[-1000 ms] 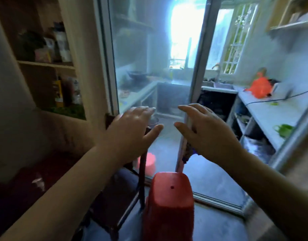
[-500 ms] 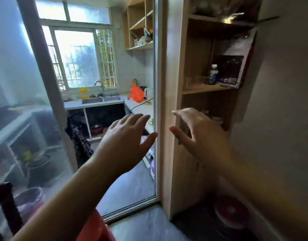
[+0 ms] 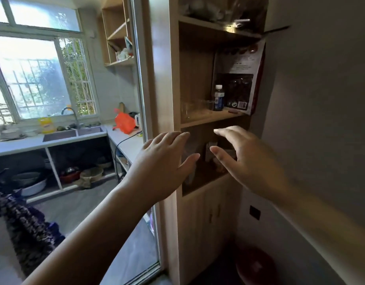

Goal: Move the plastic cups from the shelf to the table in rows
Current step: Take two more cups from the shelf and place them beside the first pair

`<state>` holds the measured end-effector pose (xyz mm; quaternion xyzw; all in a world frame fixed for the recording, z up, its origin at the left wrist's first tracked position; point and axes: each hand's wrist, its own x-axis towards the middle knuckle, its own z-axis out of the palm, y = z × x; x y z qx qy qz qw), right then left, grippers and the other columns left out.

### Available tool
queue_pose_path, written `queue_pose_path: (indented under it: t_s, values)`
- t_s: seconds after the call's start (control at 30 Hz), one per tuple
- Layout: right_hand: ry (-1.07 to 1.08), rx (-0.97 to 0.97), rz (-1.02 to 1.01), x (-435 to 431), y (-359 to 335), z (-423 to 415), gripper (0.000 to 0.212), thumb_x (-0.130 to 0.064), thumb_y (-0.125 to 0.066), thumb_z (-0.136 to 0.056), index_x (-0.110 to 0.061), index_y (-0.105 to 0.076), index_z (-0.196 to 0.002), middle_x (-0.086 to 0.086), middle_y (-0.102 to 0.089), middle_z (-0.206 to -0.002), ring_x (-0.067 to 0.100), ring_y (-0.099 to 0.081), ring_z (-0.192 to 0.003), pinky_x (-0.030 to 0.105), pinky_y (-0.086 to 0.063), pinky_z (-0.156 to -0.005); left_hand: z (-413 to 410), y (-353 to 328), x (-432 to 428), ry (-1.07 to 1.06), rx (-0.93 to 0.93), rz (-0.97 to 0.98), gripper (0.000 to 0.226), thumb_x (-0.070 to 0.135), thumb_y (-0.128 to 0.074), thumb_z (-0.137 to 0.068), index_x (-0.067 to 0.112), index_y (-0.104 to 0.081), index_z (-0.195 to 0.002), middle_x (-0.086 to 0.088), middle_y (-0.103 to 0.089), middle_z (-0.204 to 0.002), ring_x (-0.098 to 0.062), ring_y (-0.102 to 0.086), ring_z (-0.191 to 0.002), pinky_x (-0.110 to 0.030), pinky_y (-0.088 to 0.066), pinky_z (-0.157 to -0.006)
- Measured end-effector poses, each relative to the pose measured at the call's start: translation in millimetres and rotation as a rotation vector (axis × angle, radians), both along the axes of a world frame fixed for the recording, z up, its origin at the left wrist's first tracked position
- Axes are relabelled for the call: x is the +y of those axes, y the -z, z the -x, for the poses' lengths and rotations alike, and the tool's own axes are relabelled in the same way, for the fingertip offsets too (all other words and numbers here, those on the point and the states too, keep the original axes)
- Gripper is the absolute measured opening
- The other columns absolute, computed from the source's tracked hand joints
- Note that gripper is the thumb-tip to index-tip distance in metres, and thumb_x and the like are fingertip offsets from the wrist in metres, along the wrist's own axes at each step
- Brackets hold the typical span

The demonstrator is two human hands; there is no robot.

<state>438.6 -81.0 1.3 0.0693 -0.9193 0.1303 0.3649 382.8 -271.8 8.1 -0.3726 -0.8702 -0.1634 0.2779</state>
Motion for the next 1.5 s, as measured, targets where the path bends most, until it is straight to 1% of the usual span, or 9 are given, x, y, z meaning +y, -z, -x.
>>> queue_pose_path:
  t_s: [0.17, 0.33, 0.5, 0.67, 0.83, 0.97, 1.13, 1.23, 1.5]
  values:
    - [0.023, 0.028, 0.030, 24.9, -2.4, 66.1, 0.055, -0.058, -0.033, -0.088, -0.025, -0.046, -0.131, -0.009, -0.051, -0.133, 0.003, -0.043, -0.118, 0.017, -0.032, -0.082, 72.2, -4.3, 29.4, 0.030, 0.008, -0.008, 0.057, 0.054, -0.035, -0.089, 0.023, -0.037, -0.136, 0.003, -0.045, -0.140, -0.016, -0.037, -0.129, -0.036, -0.031, -0.104]
    - [0.058, 0.011, 0.040, 66.0, 15.9, 114.3, 0.056, -0.059, -0.033, -0.086, -0.029, -0.043, -0.132, -0.013, -0.048, -0.135, -0.011, -0.032, -0.111, 0.001, -0.022, -0.074, 127.3, 5.4, 75.6, 0.055, 0.005, -0.028, 0.055, 0.053, -0.037, -0.089, 0.022, -0.037, -0.135, 0.002, -0.047, -0.138, -0.018, -0.039, -0.128, -0.038, -0.034, -0.102]
    - [0.048, 0.021, 0.033, 116.4, 19.2, 162.3, 0.049, -0.052, -0.039, -0.089, -0.027, -0.045, -0.131, -0.012, -0.050, -0.133, -0.013, -0.031, -0.107, 0.000, -0.024, -0.075, 178.5, 10.0, 126.1, 0.064, 0.014, -0.017, 0.055, 0.052, -0.040, -0.089, 0.023, -0.037, -0.136, 0.003, -0.047, -0.139, -0.016, -0.038, -0.128, -0.035, -0.035, -0.100]
    - [-0.032, 0.022, 0.024, 166.5, 16.7, 229.5, 0.047, -0.049, -0.042, -0.088, -0.025, -0.047, -0.129, -0.009, -0.053, -0.129, -0.006, -0.039, -0.113, 0.002, -0.026, -0.081, 235.5, 11.2, 174.1, -0.010, 0.024, -0.038, 0.054, 0.047, -0.045, -0.088, 0.018, -0.040, -0.134, -0.001, -0.049, -0.136, -0.020, -0.040, -0.127, -0.038, -0.034, -0.101]
    - [-0.070, 0.006, -0.004, 225.9, 8.5, 308.1, 0.043, -0.040, -0.054, -0.086, -0.025, -0.049, -0.126, -0.005, -0.053, -0.130, 0.007, -0.042, -0.118, 0.017, -0.028, -0.091, 293.9, 5.0, 218.1, -0.104, 0.019, -0.088, 0.051, 0.036, -0.056, -0.085, 0.013, -0.046, -0.129, -0.006, -0.054, -0.130, -0.025, -0.049, -0.117, -0.039, -0.038, -0.096]
    - [-0.087, 0.032, -0.039, 268.8, -1.4, 369.0, 0.039, -0.032, -0.057, -0.086, -0.017, -0.054, -0.121, 0.003, -0.056, -0.119, 0.017, -0.046, -0.111, 0.025, -0.035, -0.089, 343.3, 3.4, 251.0, -0.223, 0.041, 0.014, 0.058, 0.035, -0.054, -0.087, 0.007, -0.038, -0.135, -0.011, -0.044, -0.140, -0.024, -0.038, -0.128, -0.040, -0.034, -0.101]
    - [-0.168, 0.018, -0.049, 297.5, -6.8, 438.1, 0.038, -0.030, -0.056, -0.087, -0.014, -0.052, -0.121, 0.003, -0.054, -0.118, 0.016, -0.045, -0.109, 0.025, -0.036, -0.085, 384.0, 10.1, 279.6, -0.384, 0.045, 0.023, 0.061, 0.040, -0.048, -0.087, 0.015, -0.029, -0.140, -0.006, -0.031, -0.149, -0.021, -0.023, -0.137, -0.038, -0.026, -0.106]
    - [-0.197, 0.002, -0.046, 305.3, -5.7, 472.0, 0.041, -0.029, -0.056, -0.087, -0.014, -0.050, -0.125, 0.004, -0.051, -0.123, 0.017, -0.042, -0.114, 0.028, -0.035, -0.090, 401.1, 11.0, 288.1, -0.442, 0.023, 0.025, 0.063, 0.042, -0.046, -0.088, 0.017, -0.026, -0.141, -0.004, -0.028, -0.151, -0.020, -0.019, -0.138, -0.038, -0.025, -0.107]
    - [-0.198, -0.033, -0.046, 317.0, 1.9, 521.7, 0.048, -0.031, -0.058, -0.085, -0.016, -0.045, -0.128, 0.004, -0.050, -0.128, 0.019, -0.040, -0.119, 0.033, -0.037, -0.093, 421.3, 8.3, 301.0, -0.476, -0.003, -0.012, 0.059, 0.035, -0.049, -0.088, 0.011, -0.032, -0.138, -0.008, -0.036, -0.145, -0.022, -0.026, -0.134, -0.038, -0.027, -0.108]
